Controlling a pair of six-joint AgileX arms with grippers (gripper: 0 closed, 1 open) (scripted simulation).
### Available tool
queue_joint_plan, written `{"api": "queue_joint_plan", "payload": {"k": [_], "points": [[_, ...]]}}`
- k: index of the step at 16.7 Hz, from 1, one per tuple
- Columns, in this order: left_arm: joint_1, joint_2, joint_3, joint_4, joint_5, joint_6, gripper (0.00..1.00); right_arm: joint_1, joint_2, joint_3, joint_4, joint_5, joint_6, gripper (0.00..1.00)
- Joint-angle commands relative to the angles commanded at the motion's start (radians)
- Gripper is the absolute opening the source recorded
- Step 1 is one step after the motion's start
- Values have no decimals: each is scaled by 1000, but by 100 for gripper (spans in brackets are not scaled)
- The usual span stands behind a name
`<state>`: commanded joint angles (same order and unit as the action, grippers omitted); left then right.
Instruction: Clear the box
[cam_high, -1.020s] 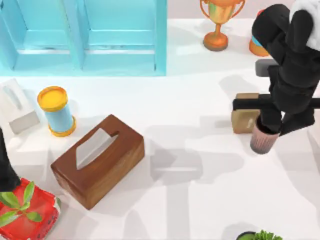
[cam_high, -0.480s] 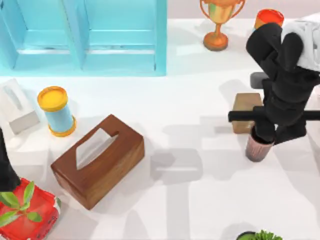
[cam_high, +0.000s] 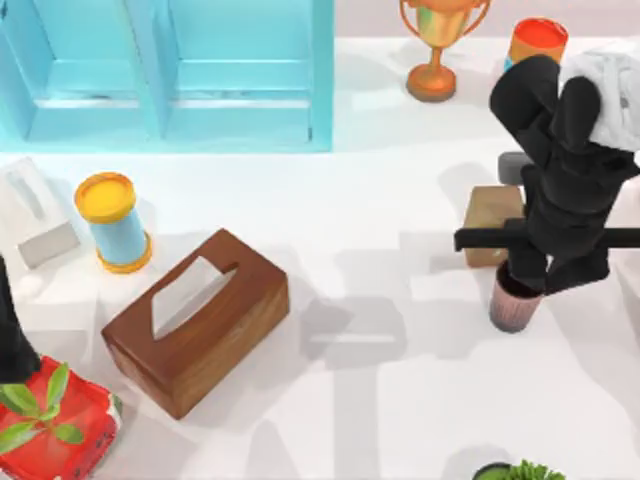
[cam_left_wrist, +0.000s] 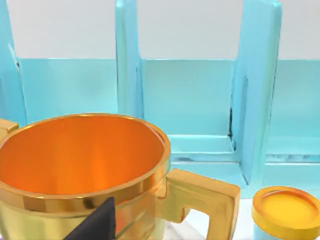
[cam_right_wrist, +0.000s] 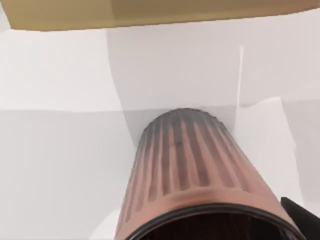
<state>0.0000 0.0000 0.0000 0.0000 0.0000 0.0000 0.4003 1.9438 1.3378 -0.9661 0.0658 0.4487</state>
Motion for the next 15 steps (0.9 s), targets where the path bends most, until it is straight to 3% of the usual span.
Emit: {"api": "queue_joint_plan", "payload": {"k": [10,15], "points": [[0,0,0,0,0,0,100,0,0,0,0,0,0,98],[0,0,0,0,0,0,100,0,0,0,0,0,0,100]]}}
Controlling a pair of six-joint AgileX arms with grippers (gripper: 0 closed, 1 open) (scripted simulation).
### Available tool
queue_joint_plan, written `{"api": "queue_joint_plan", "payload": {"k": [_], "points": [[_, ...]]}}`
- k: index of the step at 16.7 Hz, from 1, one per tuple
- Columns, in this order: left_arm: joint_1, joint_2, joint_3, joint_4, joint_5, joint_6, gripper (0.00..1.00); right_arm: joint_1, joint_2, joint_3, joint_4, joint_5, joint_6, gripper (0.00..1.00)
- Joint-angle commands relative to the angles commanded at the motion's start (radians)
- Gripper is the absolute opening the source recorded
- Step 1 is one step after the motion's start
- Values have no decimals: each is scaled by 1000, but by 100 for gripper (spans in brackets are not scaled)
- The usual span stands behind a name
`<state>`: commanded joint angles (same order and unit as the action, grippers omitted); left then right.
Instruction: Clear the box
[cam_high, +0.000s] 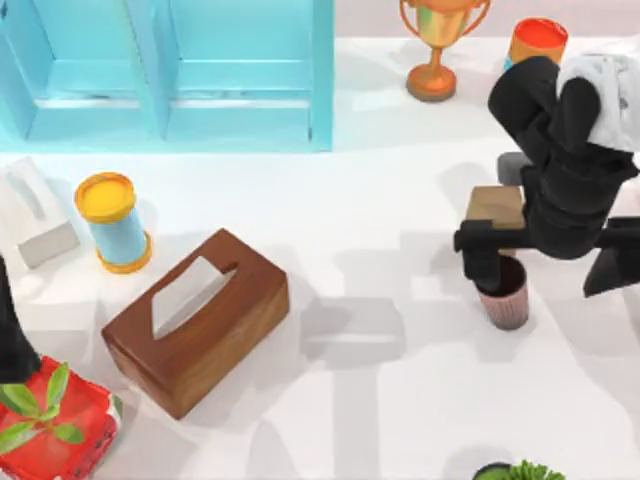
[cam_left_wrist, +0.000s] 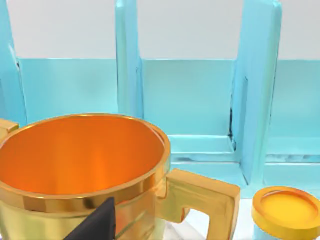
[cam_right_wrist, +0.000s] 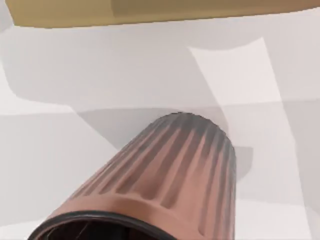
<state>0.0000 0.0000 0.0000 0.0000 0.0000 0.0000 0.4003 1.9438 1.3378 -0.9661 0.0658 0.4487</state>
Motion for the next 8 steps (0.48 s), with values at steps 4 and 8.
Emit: {"api": "queue_joint_plan", "payload": {"k": [4,8], "points": [[0,0,0,0,0,0,100,-2,0,0,0,0,0,100],[0,0,0,0,0,0,100,-1,-5,56,-64,3,0,100]]}}
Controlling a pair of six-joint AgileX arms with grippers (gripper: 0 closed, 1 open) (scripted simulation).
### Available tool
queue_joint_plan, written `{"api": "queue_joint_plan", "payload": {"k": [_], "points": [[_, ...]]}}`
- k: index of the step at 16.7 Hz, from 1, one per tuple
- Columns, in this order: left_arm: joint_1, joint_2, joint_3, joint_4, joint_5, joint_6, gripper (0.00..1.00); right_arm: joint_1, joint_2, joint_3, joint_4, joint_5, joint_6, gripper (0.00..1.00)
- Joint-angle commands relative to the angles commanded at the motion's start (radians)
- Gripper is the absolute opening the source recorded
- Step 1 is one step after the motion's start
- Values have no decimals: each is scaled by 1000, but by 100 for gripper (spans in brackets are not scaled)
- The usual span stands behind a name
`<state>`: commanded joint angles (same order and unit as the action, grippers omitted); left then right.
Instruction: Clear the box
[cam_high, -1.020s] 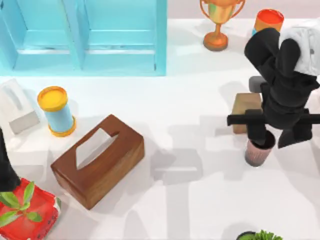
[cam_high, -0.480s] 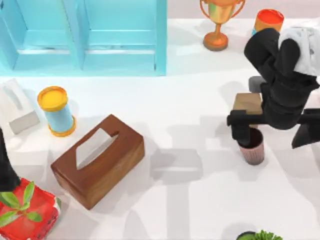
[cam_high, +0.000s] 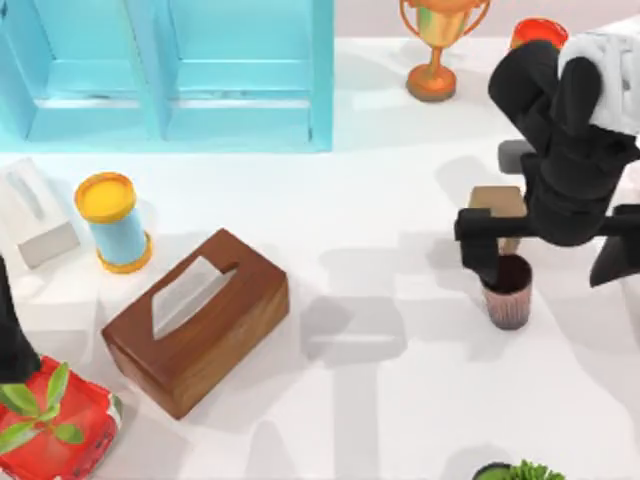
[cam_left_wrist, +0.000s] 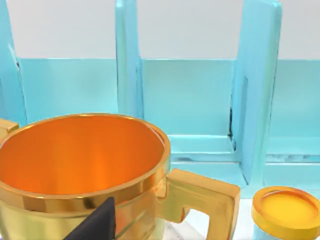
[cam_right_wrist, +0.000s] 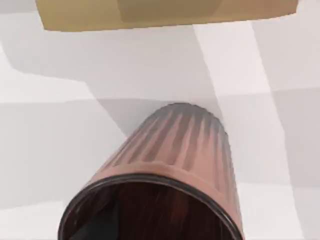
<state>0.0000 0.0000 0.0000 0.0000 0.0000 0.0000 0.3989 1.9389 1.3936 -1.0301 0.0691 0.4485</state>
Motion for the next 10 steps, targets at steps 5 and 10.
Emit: {"api": "queue_joint_plan", "payload": {"k": [5,10], "points": [[0,0,0,0,0,0,100,0,-27,150,-202,0,-2,100],[0,0,0,0,0,0,100,-4,-63,257,-316,-3,-4,100]]}}
